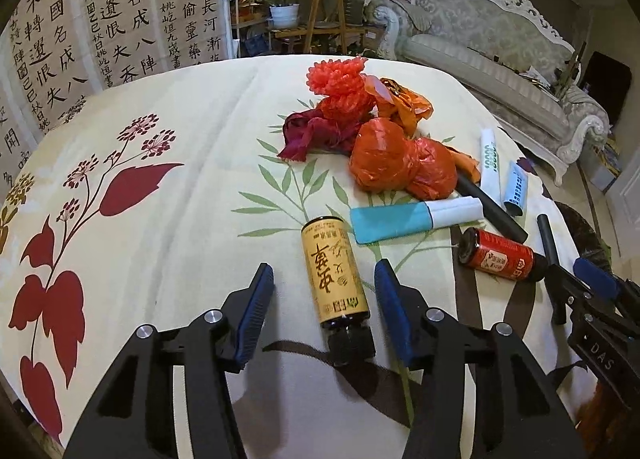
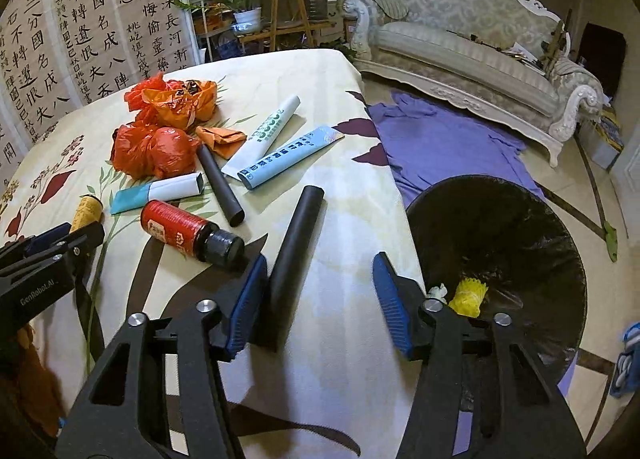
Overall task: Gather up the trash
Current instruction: 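Grasp the gold-labelled bottle with the left tool while the right tool grasps the black rod, then carry the bottle and rod over the bin and open both tools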
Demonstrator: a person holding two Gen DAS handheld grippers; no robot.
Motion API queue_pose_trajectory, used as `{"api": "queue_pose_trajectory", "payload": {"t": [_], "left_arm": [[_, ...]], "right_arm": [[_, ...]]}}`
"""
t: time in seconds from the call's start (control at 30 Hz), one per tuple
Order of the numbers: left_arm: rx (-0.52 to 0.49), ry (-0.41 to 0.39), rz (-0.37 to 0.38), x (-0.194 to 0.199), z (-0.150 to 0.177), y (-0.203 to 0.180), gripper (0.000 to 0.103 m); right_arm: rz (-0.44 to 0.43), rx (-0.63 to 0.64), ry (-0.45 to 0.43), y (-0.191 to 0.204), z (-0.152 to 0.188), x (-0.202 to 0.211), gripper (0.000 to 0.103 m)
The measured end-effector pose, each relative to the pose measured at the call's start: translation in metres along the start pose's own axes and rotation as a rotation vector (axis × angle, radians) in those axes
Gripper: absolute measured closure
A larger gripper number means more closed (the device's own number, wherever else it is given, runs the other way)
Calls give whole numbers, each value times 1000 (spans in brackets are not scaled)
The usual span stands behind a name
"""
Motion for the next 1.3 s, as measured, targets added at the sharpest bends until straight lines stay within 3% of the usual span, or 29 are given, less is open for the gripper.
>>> {"api": "queue_pose_trajectory", "payload": {"t": [0.13, 0.43, 1.0, 1.3], "left_arm": [[-18, -8, 4, 0, -1, 0, 74], [-27, -18, 41, 2, 0, 0, 78], [-34, -73, 90, 24, 2, -13, 78], [-134, -116, 196, 35, -8, -77, 78]], "right_arm": [[4, 0, -3, -1, -1, -1, 65], [13, 16, -18, -3, -2, -2, 90], [-20, -38, -70, -18, -2, 18, 90], [51, -114, -108, -65, -3, 35, 90]]}}
Point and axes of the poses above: each gripper's, at about its wrist camera, not at the fingertips, and x roughly against the way its jaws point, y to its left, z to its underside, the point moved 4 cm from there along -x, roughly the way its jaws point, and after that the axes turned 10 degrees about z, right-handed, at the moved point
